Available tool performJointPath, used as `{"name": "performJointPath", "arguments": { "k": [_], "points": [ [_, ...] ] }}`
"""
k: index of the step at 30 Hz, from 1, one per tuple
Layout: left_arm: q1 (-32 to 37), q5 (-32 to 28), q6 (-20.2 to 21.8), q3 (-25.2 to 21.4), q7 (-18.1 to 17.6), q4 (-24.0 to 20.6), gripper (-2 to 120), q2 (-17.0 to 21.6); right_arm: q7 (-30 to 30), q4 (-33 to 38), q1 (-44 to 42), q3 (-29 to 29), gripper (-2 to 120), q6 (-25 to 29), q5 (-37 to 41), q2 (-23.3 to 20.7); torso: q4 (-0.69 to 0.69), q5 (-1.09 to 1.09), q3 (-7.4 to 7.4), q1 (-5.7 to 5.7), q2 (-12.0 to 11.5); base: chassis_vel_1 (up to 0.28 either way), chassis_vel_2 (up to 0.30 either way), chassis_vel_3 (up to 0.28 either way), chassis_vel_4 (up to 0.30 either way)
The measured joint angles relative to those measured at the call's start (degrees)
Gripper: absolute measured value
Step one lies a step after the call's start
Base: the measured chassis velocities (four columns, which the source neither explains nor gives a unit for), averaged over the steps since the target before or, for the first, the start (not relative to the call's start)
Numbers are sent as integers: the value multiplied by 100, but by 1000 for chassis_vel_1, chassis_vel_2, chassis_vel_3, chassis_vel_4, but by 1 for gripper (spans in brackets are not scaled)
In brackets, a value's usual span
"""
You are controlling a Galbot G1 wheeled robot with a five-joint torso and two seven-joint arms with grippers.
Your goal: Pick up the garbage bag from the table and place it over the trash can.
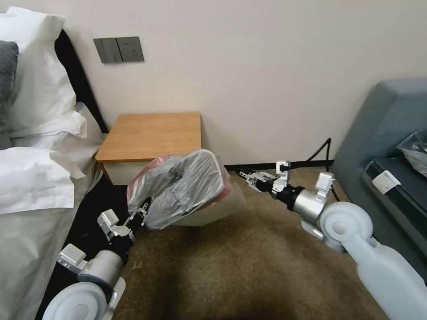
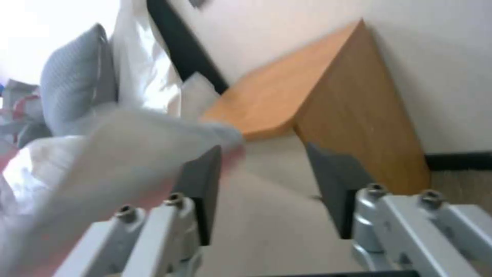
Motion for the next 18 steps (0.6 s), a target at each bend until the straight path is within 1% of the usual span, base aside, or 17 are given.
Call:
{"name": "performJointPath", "arguments": {
  "k": [1, 2, 3, 4, 6, 7, 8, 9, 10, 11, 12, 13, 14, 15, 16, 17, 18],
  "points": [
    [-10, 261, -37, 17, 65, 33, 7, 21, -33, 62, -3, 115, 57, 14, 18, -31, 0, 0, 0, 0, 0, 0, 0, 0, 0],
    [-14, 608, -101, 31, 216, 93, 7, 54, -98, 121, 16, 228, 60, 31, 30, -102, 0, 0, 0, 0, 0, 0, 0, 0, 0],
    [-14, 608, -101, 31, 216, 93, 7, 54, -98, 121, 16, 228, 60, 31, 30, -102, 0, 0, 0, 0, 0, 0, 0, 0, 0],
    [-15, 908, -154, 43, 345, 141, 7, 90, -169, 159, 59, 298, 65, 41, 36, -181, -1, 0, 0, 0, 0, 0, 0, 0, 0],
    [-3, 1528, -297, 85, 607, 224, 7, 195, -426, 264, 264, 376, 75, 61, 41, -483, 0, -1, 0, 0, 0, 0, 0, 0, 0],
    [11, 1730, -351, 96, 714, 252, 7, 233, -580, 295, 376, 343, 78, 66, 37, -644, 0, 0, 0, 0, 0, 0, 0, 0, 0],
    [11, 1730, -351, 96, 714, 252, 7, 233, -580, 295, 376, 343, 78, 66, 37, -644, 0, 0, 0, 0, 0, 0, 0, 0, 0],
    [26, 1881, -388, 109, 795, 268, 7, 268, -740, 320, 516, 267, 84, 66, 24, -810, 0, -1, 0, 0, 0, 0, 0, 0, 0],
    [50, 2091, -425, 135, 895, 283, 7, 312, -978, 321, 778, 56, 88, 58, -7, -1029, -1, -2, 0, 0, 0, 0, 0, 0, 0],
    [63, 2207, -451, 151, 950, 292, 7, 331, -1106, 299, 988, -140, 93, 49, -40, -1142, -1, 0, 0, 0, 0, 0, 0, 0, 0],
    [63, 2207, -451, 151, 950, 292, 7, 331, -1106, 299, 988, -140, 93, 49, -40, -1142, -1, 0, 0, 0, 0, 0, 0, 0, 0],
    [76, 2348, -487, 166, 1008, 305, 7, 347, -1215, 253, 1237, -384, 96, 38, -100, -1236, -1, -1, 0, 0, 0, 0, 0, 0, 0],
    [98, 2617, -550, 192, 1115, 331, 7, 362, -1397, 131, 1927, -982, 99, 29, -268, -1370, 0, 0, 0, 0, 0, 0, 0, 0, 0],
    [98, 2617, -550, 192, 1115, 331, 7, 362, -1397, 131, 1927, -982, 99, 29, -268, -1370, 0, 0, 0, 0, 0, 0, 0, 0, 0],
    [106, 2706, -565, 203, 1149, 333, 7, 364, -1459, 86, 2228, -1260, 100, 28, -340, -1387, 2, -2, 0, 0, 0, 0, 0, 0, 0],
    [121, 2864, -595, 219, 1201, 335, 7, 365, -1506, 19, 2762, -1864, 100, 16, -470, -1361, 2, -3, 0, 0, 0, 0, 0, 0, 0],
    [121, 2864, -595, 219, 1201, 335, 7, 365, -1506, 19, 2762, -1864, 100, 16, -470, -1361, 2, -3, 0, 0, 0, 0, 0, 0, 0]
  ]
}}
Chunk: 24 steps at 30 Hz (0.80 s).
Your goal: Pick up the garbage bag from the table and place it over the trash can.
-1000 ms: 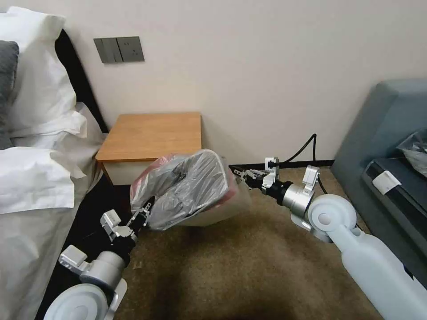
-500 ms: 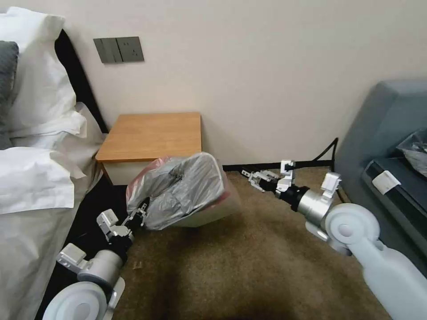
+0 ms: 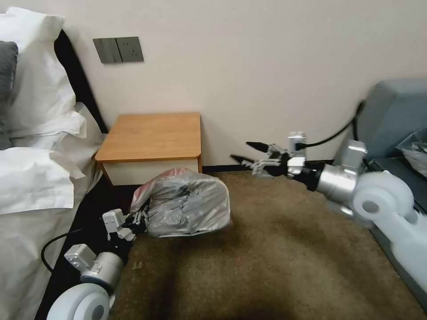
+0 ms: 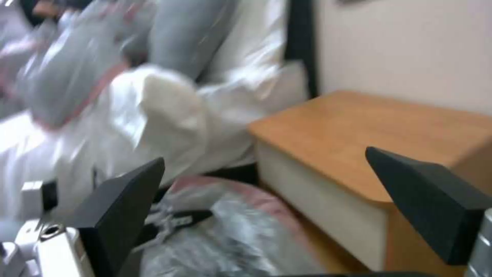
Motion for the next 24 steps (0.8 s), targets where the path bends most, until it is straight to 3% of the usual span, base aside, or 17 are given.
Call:
{"name": "performJointPath", "arguments": {
  "k": [2, 6, 13, 21, 24],
  "points": [
    [20, 213, -58, 9, 91, 15, 7, 3, 14, -99, 628, -821, 100, -46, -306, 193, -1, 1, 0, 0, 0, 0, 0, 0, 0],
    [57, 388, -130, 2, 171, 23, 7, 25, 291, -318, 1319, -1686, 100, -144, -683, 662, -1, 0, 0, 0, 0, 0, 0, 0, 0],
    [135, 577, -225, -35, 304, 10, 7, 54, 419, -692, 1885, -2336, 97, -238, -689, 1089, -2, 1, 0, 0, 0, 0, 0, 0, 0],
    [143, 721, -317, -79, 401, 10, 7, 57, 259, -1034, 2420, -3042, 71, -288, -606, 1180, -2, 1, 0, 0, 0, 0, 0, 0, 0],
    [131, 735, -322, -84, 417, -10, 7, 53, 191, -1125, 2520, -3231, 56, -307, -570, 1146, -3, 1, 0, 0, 0, 0, 0, 0, 0]
  ]
}}
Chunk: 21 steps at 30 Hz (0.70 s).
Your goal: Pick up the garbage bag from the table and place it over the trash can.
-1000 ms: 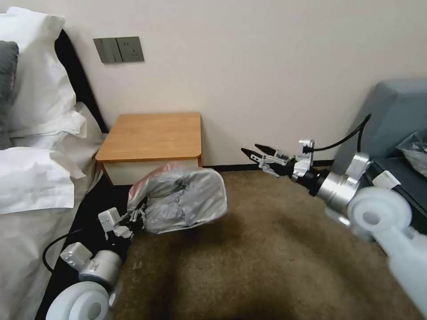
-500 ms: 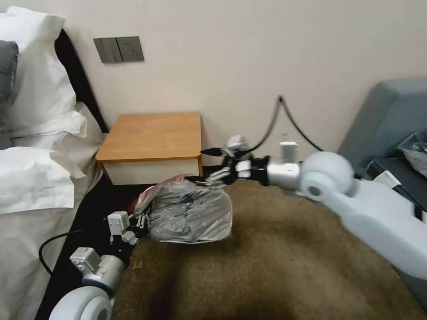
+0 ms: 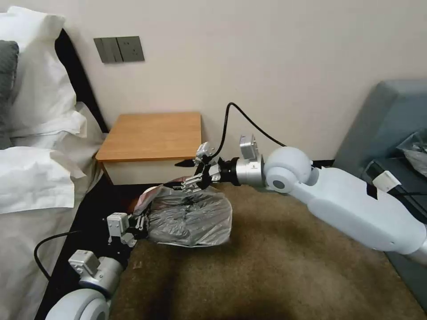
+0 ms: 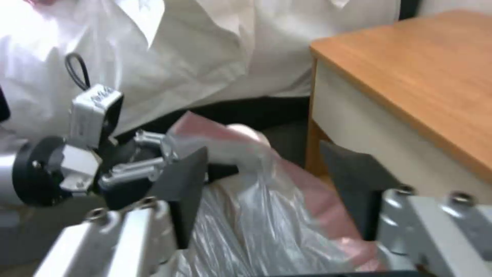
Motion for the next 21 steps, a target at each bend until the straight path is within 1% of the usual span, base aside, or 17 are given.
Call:
{"name": "performJointPath", "arguments": {
  "k": [1, 2, 3, 4, 6, 7, 9, 10, 11, 12, 14, 18, 19, 20, 21],
  "points": [
    [0, 0, 0, 0, 0, 0, 7, 0, 0, 0, 0, 0, 56, 0, 0, 0, 0, 0, 0, 0, 0, 0, 0, 0, 0],
    [3, 19, -9, 1, 13, -14, 7, -4, -28, -61, 22, -21, 49, -5, -11, 17, 0, 0, 0, 0, 0, 0, 0, 0, 0],
    [8, 25, -12, 1, 23, -20, 7, -5, -45, -90, 35, -29, 46, -10, -15, 26, 0, 1, 0, 0, 0, 0, 0, 0, 0],
    [8, 25, -12, 1, 23, -20, 7, -5, -45, -90, 35, -29, 46, -10, -15, 26, 0, 1, 0, 0, 0, 0, 0, 0, 0],
    [34, 34, -13, -4, 66, -49, 7, -7, -122, -180, 95, -80, 37, -20, -56, 29, 0, 1, 0, 0, 0, 0, 0, 0, 0],
    [34, 34, -13, -4, 66, -49, 7, -7, -122, -180, 95, -80, 37, -20, -56, 29, 0, 1, 0, 0, 0, 0, 0, 0, 0],
    [54, 34, -19, -11, 91, -72, 7, -11, -184, -223, 136, -122, 31, -20, -75, 29, 0, 1, 0, 0, 0, 0, 0, 0, 0],
    [54, 34, -19, -11, 91, -72, 7, -11, -184, -223, 136, -122, 31, -20, -75, 29, 0, 1, 0, 0, 0, 0, 0, 0, 0],
    [62, 34, -24, -12, 105, -79, 7, -14, -201, -234, 144, -137, 25, -20, -80, 34, 0, 0, 0, 0, 0, 0, 0, 0, 0],
    [65, 30, -25, -12, 114, -83, 7, -18, -222, -240, 151, -156, 22, -15, -113, 45, 0, 0, 0, 0, 0, 0, 0, 0, 0],
    [65, 27, -26, -12, 119, -85, 7, -18, -241, -247, 152, -169, 20, -5, -142, 49, 0, 1, 0, 0, 0, 0, 0, 0, 0],
    [63, 22, -27, -7, 149, -88, 7, -26, -272, -265, 156, -198, 6, 45, -190, 98, 0, 1, 0, 0, 0, 0, 0, 0, 0],
    [63, 22, -27, -7, 149, -88, 7, -26, -272, -265, 156, -198, 6, 45, -190, 98, 0, 1, 0, 0, 0, 0, 0, 0, 0],
    [63, 22, -28, -4, 153, -88, 7, -30, -272, -265, 156, -199, 1, 50, -190, 110, 1, 1, 0, 0, 0, 0, 0, 0, 0],
    [67, 23, -28, 1, 160, -88, 7, -34, -259, -266, 156, -199, 0, 57, -191, 127, 0, 0, 0, 0, 0, 0, 0, 0, 0]
  ]
}}
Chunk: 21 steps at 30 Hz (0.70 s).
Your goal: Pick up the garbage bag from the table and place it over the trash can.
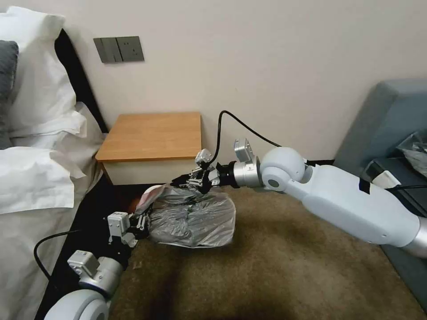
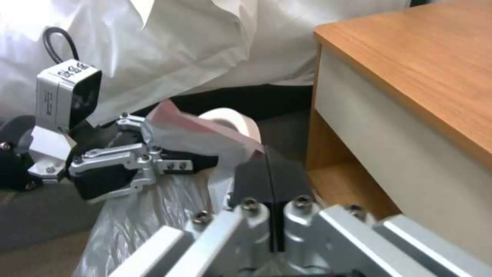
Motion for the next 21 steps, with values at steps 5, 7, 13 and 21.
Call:
{"name": "performJointPath", "arguments": {
  "k": [5, 7, 13, 21],
  "points": [
    [9, 39, -1, 17, 37, 2, 7, -3, 76, -29, 0, 63, 0, 31, 9, 115, 0, 0, 0, -1, 0, 0, 0, 0, 0],
    [10, 57, -1, 28, 52, 11, 7, -4, 99, -59, 22, 80, 0, 31, 28, 181, 0, 0, 0, -1, 0, 0, 0, 0, 0],
    [24, 122, -8, 71, 133, 27, 7, -27, 117, -313, 192, -2, 0, 31, 11, 502, 0, -1, 0, -1, 0, 0, 0, 0, 0],
    [87, 192, -91, 87, 240, 22, 7, -63, 42, -738, 429, -289, 0, 60, -121, 754, 1, 0, 0, -1, 0, 0, 0, 0, 0]
  ]
}}
